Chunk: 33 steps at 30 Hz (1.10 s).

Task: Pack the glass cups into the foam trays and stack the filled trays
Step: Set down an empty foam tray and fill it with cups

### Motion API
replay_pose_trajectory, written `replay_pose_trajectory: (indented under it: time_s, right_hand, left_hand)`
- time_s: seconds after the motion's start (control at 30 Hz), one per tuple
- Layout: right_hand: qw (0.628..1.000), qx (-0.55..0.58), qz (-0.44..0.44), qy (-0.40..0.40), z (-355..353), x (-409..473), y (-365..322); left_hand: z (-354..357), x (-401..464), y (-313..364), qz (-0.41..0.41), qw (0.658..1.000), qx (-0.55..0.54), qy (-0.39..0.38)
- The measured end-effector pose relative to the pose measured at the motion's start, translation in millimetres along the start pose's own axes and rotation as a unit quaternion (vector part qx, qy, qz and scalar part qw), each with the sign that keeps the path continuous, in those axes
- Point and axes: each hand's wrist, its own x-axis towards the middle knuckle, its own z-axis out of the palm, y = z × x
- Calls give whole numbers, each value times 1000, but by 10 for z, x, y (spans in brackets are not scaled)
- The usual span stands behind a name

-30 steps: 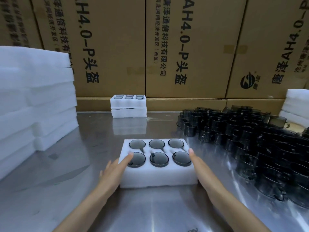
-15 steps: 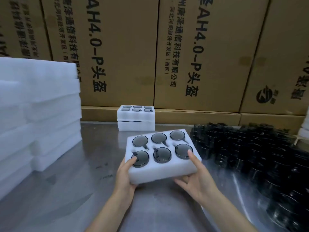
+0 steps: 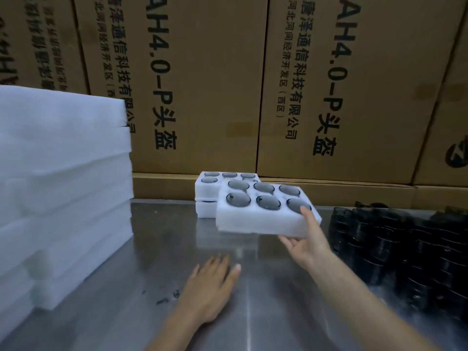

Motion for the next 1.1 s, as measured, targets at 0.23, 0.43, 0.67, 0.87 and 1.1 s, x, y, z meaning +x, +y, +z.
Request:
replay_pose_trajectory:
  time_s: [0.23, 0.43, 0.67, 0.87, 1.1]
  right_hand:
    - [999, 20, -34, -25, 1011, 758, -208]
    - [997, -36, -66, -9, 1598, 1200, -28]
    - [995, -98, -34, -10, 1532, 1533, 75]
    - [928, -336, -159, 13, 1433, 1665, 148]
    - [784, -546, -273, 114, 1352, 1735, 184]
  left_hand:
    - [106, 151, -83, 18, 995, 91, -28]
    - [138, 198, -89, 16, 994, 101, -37]
    - [156, 196, -85, 17, 995, 94, -30]
    - [142, 170, -75, 14, 996, 81, -23]
    - [138, 173, -76, 13, 997, 79, -20]
